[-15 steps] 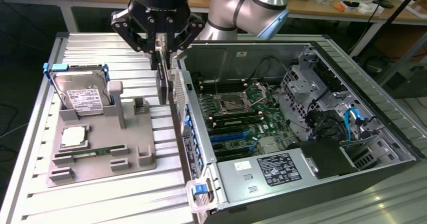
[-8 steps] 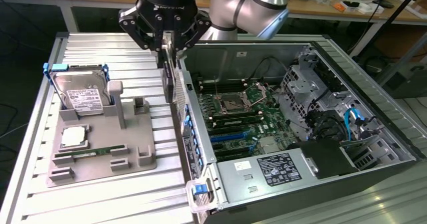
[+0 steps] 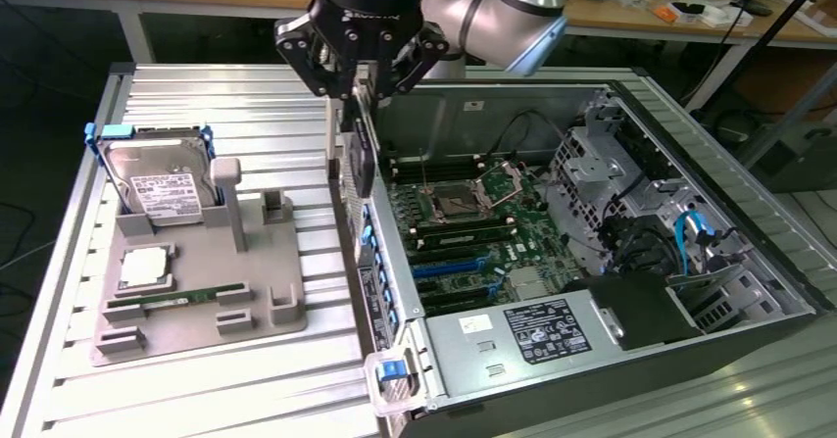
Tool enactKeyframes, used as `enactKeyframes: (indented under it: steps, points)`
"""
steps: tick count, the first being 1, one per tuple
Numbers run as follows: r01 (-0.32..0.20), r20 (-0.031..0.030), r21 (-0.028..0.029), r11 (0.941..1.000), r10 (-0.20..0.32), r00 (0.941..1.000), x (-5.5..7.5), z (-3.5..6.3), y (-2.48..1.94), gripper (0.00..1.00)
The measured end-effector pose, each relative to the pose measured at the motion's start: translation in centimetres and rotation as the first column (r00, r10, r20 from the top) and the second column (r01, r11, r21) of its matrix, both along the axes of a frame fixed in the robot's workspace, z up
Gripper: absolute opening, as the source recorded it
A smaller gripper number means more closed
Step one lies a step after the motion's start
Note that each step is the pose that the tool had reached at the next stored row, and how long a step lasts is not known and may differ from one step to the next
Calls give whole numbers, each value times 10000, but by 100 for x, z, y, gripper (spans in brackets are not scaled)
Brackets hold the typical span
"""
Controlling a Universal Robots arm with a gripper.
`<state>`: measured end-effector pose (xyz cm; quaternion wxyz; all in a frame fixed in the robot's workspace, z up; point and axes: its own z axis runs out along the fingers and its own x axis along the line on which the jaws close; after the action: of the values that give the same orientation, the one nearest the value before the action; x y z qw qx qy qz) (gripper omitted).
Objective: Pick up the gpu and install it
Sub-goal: 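Pick up the gpu and move the gpu toward the slot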
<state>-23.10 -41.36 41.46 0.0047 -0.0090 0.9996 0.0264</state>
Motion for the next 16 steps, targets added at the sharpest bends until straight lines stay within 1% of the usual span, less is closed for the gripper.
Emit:
enactKeyframes:
  steps: [8,11,16]
  points:
    - [-1,0,0,10000,1,10000,433,0,0,27]
    - [-93,0,-1,10000,93,10000,502,0,0,27]
    - [-500,0,-1,9987,500,9987,575,0,0,27]
